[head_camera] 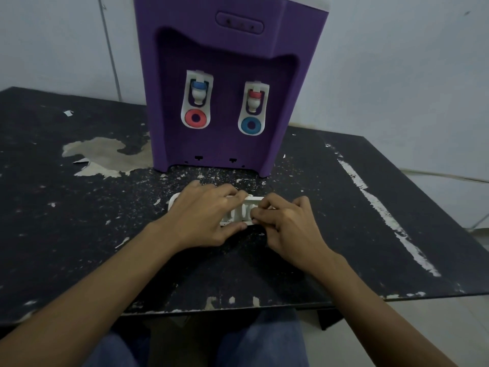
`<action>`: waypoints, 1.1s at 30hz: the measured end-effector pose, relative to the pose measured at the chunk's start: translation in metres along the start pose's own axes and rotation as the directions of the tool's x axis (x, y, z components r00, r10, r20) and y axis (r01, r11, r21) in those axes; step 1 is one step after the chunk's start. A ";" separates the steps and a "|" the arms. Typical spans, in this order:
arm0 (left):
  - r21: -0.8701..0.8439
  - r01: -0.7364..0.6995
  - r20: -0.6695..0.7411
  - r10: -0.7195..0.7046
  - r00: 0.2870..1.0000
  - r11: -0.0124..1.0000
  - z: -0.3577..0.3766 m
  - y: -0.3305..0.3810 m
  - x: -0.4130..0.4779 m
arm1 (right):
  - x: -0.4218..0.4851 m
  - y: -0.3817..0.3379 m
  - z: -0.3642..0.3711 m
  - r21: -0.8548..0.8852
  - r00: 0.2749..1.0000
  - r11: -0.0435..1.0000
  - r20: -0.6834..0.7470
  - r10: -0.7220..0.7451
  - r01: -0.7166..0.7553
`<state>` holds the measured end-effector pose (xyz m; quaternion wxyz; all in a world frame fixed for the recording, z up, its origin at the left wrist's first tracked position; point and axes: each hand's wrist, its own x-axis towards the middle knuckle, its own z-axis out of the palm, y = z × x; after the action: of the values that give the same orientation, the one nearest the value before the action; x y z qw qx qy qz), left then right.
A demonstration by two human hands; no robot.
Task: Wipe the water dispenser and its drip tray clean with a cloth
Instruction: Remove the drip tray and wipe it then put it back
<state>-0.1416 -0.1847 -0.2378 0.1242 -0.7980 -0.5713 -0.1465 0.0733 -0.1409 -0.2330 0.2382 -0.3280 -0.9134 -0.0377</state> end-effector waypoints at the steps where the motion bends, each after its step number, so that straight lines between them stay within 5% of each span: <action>1: 0.000 0.000 -0.002 0.000 1.000 1.000 0.000 0.000 0.000 | 0.001 -0.002 0.001 0.010 1.000 1.000 -0.004 -0.003 0.003; 12: -0.026 0.016 0.077 -0.014 0.997 1.000 -0.005 -0.003 -0.004 | -0.004 0.004 -0.004 0.022 0.999 0.999 -0.021 -0.033 0.033; 16: -0.029 0.175 0.094 -0.172 0.981 0.984 -0.012 -0.027 -0.025 | 0.000 0.002 -0.006 0.054 1.000 0.999 0.012 0.004 -0.004; 19: -0.365 0.331 0.078 -0.326 0.942 0.870 -0.007 -0.046 -0.052 | 0.001 0.001 -0.002 0.077 0.999 0.996 -0.005 0.034 -0.033; 22: -0.629 0.207 0.028 -0.245 0.969 0.750 0.005 -0.044 -0.055 | 0.002 -0.002 0.001 0.113 0.999 0.993 -0.004 0.045 -0.044; 33: -0.677 0.103 -0.055 -0.189 0.980 0.729 0.004 -0.043 -0.051 | 0.003 -0.015 0.006 0.146 0.996 0.987 -0.055 0.075 -0.066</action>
<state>-0.1977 -0.2137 -0.2592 -0.1492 -0.7313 -0.5326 -0.3991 0.0599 -0.1493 -0.2359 0.2899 -0.3409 -0.8939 0.0269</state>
